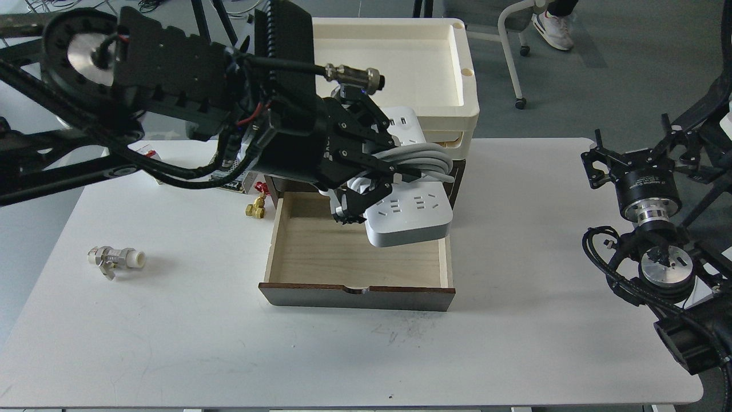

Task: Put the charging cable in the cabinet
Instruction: 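Carry the power strip over the cabinet and lower it toward the open drawer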

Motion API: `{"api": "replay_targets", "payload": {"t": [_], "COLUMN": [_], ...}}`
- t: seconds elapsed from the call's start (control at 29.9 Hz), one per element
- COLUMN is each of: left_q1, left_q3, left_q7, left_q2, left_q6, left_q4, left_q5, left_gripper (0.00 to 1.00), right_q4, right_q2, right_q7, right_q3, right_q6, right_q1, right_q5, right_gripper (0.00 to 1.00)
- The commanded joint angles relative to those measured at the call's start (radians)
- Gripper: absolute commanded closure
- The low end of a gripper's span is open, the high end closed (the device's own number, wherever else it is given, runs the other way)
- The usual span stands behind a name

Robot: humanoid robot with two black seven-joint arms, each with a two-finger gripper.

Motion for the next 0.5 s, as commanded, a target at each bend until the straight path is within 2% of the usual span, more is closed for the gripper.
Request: {"api": "replay_targets", "payload": {"t": [0.0, 0.2, 0.27, 0.33, 0.37, 0.47], "left_q1": [0.094, 0.287, 0.338, 0.378, 0.394, 0.418], "left_q3": [0.001, -0.002, -0.006, -0.006, -0.006, -0.008], "left_q7": [-0.009, 0.011, 0.052, 0.135, 0.160, 0.171], "left_q2": [-0.039, -0.036, -0.042, -0.062, -0.080, -0.128], "left_q6": [-0.023, -0.082, -0.082, -0.082, -0.082, -0.082], "left_q4": [0.000, 0.002, 0.009, 0.041, 0.061, 0.126], "left_q5": [-0.003, -0.003, 0.003, 0.007, 0.005, 0.005], "left_gripper": [0.97, 0.97, 0.97, 0.97, 0.97, 0.97], "right_q4": [0.000, -0.002, -0.002, -0.002, -0.002, -0.002], "right_q2": [0.000, 0.000, -0.002, -0.002, -0.002, -0.002], "right_q7": [0.000, 0.001, 0.001, 0.001, 0.001, 0.001], "right_q3": [0.002, 0.013, 0.013, 0.013, 0.013, 0.013], "right_q6": [0.000, 0.000, 0.002, 0.002, 0.002, 0.002], "right_q1": [0.000, 0.000, 0.000, 0.000, 0.000, 0.000], "right_q5": [0.000, 0.000, 0.000, 0.000, 0.000, 0.000], "right_gripper": [0.00, 0.00, 0.00, 0.00, 0.00, 0.00]}}
